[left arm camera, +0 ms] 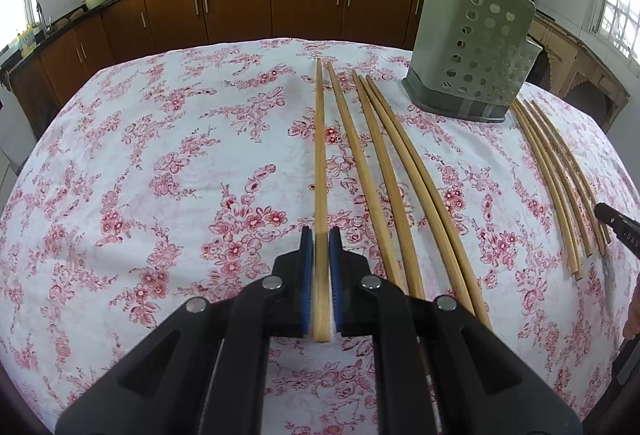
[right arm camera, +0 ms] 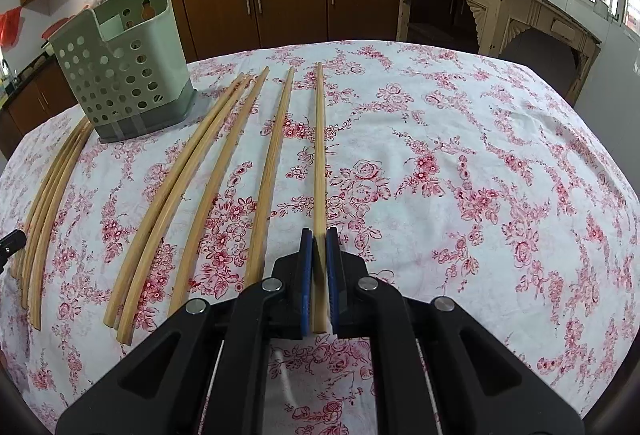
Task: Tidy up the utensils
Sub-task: 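Lift the left tool's chopstick toward the green holder while the right tool carries its chopstick, then lower the left tool's chopstick into the green holder while the right tool inserts its chopstick, then open the left tool to release its chopstick while the right tool opens too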
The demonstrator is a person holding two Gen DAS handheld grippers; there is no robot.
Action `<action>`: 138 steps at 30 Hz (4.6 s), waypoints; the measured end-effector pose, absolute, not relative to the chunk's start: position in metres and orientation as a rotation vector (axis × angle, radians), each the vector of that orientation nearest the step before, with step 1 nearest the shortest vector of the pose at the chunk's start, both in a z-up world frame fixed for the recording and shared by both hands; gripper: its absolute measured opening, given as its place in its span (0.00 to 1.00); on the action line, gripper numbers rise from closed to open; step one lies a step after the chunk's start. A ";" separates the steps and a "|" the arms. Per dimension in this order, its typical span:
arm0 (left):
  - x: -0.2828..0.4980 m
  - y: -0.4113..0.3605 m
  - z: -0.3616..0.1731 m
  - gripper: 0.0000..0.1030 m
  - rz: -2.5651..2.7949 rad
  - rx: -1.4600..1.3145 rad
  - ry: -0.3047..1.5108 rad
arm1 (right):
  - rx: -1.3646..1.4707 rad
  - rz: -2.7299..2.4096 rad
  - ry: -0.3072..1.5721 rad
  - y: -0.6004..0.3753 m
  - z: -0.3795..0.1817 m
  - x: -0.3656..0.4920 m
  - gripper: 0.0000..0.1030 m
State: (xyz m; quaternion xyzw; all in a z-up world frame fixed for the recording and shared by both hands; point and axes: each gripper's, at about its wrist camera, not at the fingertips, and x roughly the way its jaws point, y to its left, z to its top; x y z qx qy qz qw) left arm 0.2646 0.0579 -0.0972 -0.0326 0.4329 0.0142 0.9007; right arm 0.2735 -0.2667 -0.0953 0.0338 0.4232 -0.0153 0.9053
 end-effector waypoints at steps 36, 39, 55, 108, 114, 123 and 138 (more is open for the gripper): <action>0.239 0.068 -0.052 0.08 0.020 -0.087 0.783 | 0.137 -0.020 0.647 -0.285 -0.036 0.244 0.07; 0.236 0.071 -0.031 0.08 0.012 -0.103 0.718 | 0.150 -0.019 0.589 -0.290 -0.021 0.241 0.07; 0.235 0.081 0.054 0.08 0.001 -0.147 0.473 | 0.177 0.018 0.383 -0.293 0.047 0.249 0.07; 0.339 0.002 0.156 0.07 -0.150 -0.136 0.410 | 0.229 0.283 0.412 -0.222 0.114 0.337 0.07; 0.345 0.009 0.144 0.07 -0.135 -0.147 0.442 | 0.236 0.278 0.437 -0.221 0.108 0.340 0.07; 0.339 0.023 0.142 0.11 -0.099 -0.175 0.457 | 0.266 0.241 0.457 -0.227 0.109 0.339 0.08; 0.281 0.049 0.152 0.26 -0.033 -0.188 0.390 | 0.268 0.203 0.368 -0.248 0.128 0.290 0.29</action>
